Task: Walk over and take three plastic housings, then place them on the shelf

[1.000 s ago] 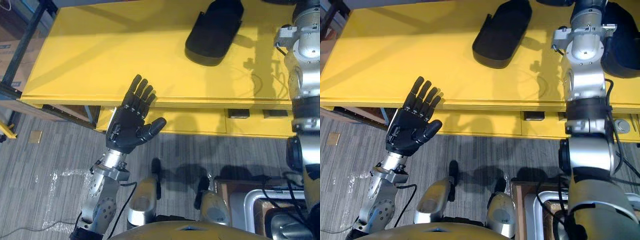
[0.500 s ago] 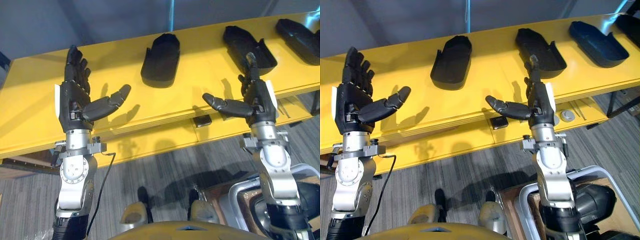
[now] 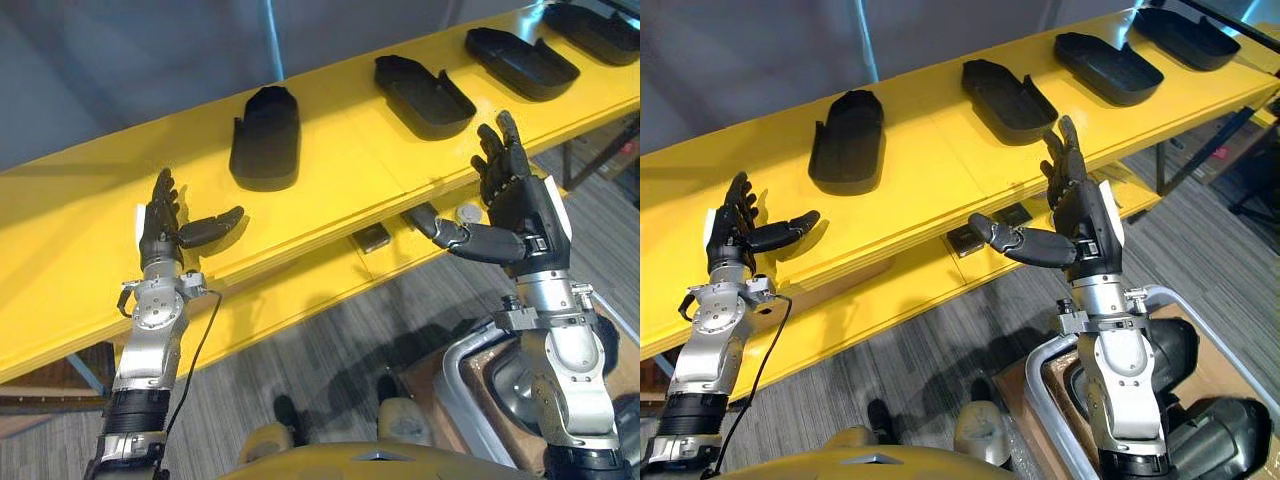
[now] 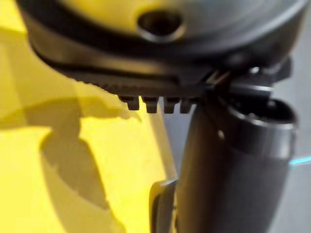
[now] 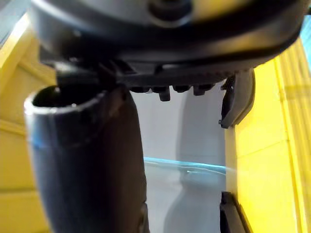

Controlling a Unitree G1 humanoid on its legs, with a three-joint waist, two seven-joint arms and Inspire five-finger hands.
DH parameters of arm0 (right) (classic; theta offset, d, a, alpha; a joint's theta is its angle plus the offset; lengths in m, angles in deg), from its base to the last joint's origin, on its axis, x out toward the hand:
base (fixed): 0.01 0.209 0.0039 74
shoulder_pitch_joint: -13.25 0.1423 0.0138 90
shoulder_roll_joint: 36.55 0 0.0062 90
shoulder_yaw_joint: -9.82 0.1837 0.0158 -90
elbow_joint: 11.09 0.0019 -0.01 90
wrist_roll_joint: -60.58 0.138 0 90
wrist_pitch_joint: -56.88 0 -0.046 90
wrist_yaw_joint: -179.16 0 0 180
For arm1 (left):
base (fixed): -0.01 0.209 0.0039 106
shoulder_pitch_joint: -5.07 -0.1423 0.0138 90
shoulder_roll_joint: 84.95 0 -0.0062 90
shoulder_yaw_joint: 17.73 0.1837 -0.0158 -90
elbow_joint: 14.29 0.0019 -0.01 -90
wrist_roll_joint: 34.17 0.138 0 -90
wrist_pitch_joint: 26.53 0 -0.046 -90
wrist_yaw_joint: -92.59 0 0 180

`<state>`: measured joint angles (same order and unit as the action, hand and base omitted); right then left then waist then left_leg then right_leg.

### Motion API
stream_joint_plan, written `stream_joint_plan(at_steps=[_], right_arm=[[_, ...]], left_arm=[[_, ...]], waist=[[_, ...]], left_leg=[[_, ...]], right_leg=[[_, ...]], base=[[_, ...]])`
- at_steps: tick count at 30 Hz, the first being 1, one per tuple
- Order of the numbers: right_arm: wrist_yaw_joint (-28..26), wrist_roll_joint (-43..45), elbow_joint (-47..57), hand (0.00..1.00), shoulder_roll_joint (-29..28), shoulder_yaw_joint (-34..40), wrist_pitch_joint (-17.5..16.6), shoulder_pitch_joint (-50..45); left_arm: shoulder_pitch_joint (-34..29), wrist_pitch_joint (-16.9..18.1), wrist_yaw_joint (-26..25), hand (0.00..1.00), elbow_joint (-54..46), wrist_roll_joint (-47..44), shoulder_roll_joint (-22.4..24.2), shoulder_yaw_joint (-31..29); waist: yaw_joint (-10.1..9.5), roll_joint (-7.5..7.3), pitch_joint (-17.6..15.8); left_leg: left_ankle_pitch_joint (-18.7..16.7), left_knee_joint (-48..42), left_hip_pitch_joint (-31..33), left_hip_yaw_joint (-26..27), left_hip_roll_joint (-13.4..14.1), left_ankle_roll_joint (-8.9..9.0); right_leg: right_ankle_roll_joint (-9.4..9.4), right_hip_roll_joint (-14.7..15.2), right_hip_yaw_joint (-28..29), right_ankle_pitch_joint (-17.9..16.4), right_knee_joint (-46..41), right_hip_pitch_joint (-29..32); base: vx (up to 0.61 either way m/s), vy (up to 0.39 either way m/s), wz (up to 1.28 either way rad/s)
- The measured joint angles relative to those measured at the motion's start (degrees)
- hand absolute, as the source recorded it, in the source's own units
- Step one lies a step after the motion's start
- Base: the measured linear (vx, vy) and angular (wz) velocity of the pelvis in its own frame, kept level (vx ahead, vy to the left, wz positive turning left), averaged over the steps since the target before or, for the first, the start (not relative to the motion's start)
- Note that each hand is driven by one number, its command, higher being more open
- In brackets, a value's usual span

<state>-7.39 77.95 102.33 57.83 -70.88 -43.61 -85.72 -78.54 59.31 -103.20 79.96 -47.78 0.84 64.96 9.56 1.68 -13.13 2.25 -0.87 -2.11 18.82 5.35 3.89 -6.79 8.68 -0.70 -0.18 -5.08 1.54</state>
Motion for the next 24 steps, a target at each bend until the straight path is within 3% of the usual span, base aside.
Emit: stream_joint_plan(at_steps=[7, 14, 18, 24], right_arm=[[-2.6, 3.5, -0.1, 1.00, 0.0, 2.7, -1.3, -1.6], [-4.0, 3.6, -0.2, 1.00, 0.0, 2.9, -1.8, -1.7], [-4.6, 3.4, -0.2, 1.00, 0.0, 2.7, -1.8, -1.7], [-4.8, 3.4, -0.3, 1.00, 0.0, 2.7, -2.6, -2.2]], left_arm=[[7.3, 0.3, -4.5, 1.00, 9.7, -2.5, -0.8, -0.7], [9.1, 5.6, 0.4, 1.00, 10.8, -14.6, -0.8, -0.2], [9.5, 9.0, 1.0, 1.00, 10.8, -17.1, -0.8, -0.3], [9.5, 9.2, 2.1, 1.00, 10.8, -22.8, -0.4, -0.3]], waist=[[2.09, 2.24, 0.1], [3.63, 2.57, 0.0], [4.27, 2.70, 0.0], [4.88, 3.14, -0.3]], left_leg=[[-0.4, 0.0, -0.3, 2.3, -0.2, -0.12], [-0.4, 0.0, -0.3, 3.3, -0.2, -0.17], [-0.4, 0.0, -0.3, 3.8, -0.2, -0.23], [-0.6, 0.0, -0.4, 4.6, -0.2, -0.35]], right_leg=[[-0.11, 0.0, 2.4, 0.0, -0.9, 1.4], [-0.32, -0.1, 3.6, 0.2, -0.9, 1.9], [-0.42, -0.2, 4.2, 0.2, -0.9, 2.2], [-0.56, -0.2, 5.0, 0.5, -0.8, 2.5]], base=[[-0.01, 0.007, -0.17], [-0.01, -0.001, -0.08], [-0.01, -0.002, -0.06], [0.00, -0.003, -0.06]])
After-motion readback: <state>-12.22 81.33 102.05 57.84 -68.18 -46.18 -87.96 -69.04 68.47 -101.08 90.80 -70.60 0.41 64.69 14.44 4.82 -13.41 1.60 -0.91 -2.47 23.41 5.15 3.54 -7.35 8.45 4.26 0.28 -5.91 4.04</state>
